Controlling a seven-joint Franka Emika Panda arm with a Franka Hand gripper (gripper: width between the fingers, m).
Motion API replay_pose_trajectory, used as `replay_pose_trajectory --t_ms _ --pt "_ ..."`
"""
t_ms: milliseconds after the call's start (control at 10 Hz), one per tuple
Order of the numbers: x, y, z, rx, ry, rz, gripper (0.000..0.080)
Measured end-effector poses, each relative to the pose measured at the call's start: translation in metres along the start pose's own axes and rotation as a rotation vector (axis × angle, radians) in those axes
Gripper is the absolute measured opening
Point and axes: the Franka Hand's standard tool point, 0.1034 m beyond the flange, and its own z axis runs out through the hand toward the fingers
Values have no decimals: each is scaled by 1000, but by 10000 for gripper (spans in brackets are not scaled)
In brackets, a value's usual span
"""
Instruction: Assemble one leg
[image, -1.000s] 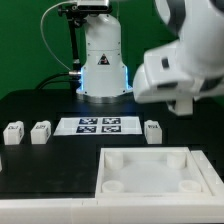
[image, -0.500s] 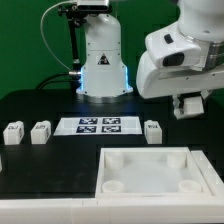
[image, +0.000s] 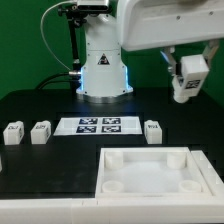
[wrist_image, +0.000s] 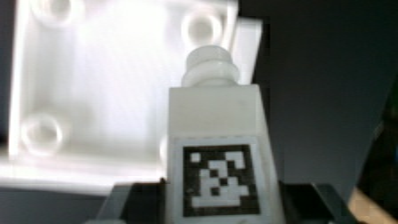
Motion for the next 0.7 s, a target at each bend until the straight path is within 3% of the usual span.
replay_pose_trajectory --t_ms 100,500,600,700 --pt "-6 2 4 -8 92 1 291" --pt "-4 6 5 -21 464 -3 291" --pt "0 12 13 -27 455 -20 291" --pt "20 19 12 -32 473 -30 291"
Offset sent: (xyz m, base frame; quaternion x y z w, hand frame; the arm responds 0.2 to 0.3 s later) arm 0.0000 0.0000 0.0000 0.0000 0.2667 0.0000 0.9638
